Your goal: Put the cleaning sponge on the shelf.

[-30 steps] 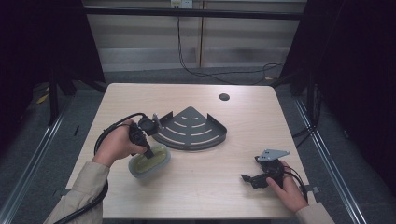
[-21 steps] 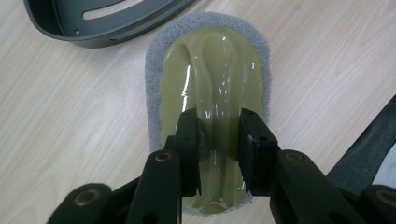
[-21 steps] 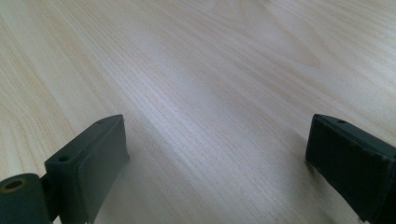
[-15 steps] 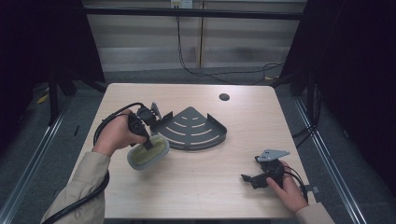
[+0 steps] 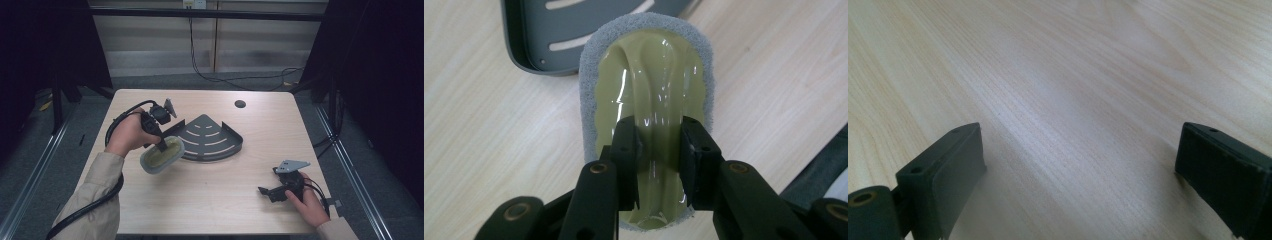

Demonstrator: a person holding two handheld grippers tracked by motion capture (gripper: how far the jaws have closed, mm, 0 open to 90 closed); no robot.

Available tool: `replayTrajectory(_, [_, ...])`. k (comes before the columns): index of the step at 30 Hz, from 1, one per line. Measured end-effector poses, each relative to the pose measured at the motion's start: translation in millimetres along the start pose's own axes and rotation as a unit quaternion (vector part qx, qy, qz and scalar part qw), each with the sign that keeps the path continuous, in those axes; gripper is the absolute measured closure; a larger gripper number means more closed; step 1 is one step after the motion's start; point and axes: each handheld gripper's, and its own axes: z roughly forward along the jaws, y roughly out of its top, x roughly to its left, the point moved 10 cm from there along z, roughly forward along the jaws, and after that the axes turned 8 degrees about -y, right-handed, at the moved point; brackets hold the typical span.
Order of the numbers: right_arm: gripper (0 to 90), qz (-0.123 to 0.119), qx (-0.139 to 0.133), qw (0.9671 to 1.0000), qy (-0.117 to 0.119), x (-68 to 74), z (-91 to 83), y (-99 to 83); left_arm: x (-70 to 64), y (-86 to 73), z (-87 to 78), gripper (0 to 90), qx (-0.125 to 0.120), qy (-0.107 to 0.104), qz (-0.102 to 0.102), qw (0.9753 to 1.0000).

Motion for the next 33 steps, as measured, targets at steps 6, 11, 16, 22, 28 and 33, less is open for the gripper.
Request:
replayTrajectory(6, [5.0, 0.000, 0.000, 1.0000, 0.000, 0.0, 0.0, 0.0, 1.6, 8.9, -1.3, 71.3, 0.001, -0.004, -0.008, 1.0000])
replayTrajectory(11, [4.9, 0.000, 0.000, 1.0000, 0.000, 0.0, 0.0, 0.0, 2.7, 16.9, -1.8, 71.3, -0.001, 0.001, -0.011, 0.9999])
replayTrajectory(16, [4.9, 0.000, 0.000, 1.0000, 0.000, 0.0, 0.0, 0.0, 2.8, 25.0, -3.0, 71.3, -0.005, 0.001, -0.018, 0.9998])
replayTrajectory(22, [5.0, 0.000, 0.000, 1.0000, 0.000, 0.0, 0.0, 0.0, 5.2, 32.6, -5.7, 71.3, -0.008, 0.000, -0.026, 0.9996])
replayTrajectory(28, [4.9, 0.000, 0.001, 1.0000, 0.000, 0.0, -0.1, -0.1, 8.7, 40.3, -6.4, 71.3, -0.013, 0.001, -0.034, 0.9993])
replayTrajectory(33, [4.9, 0.000, 0.001, 1.0000, 0.000, 0.0, -0.1, -0.1, 12.1, 47.4, -6.1, 71.3, -0.022, 0.001, -0.042, 0.9989])
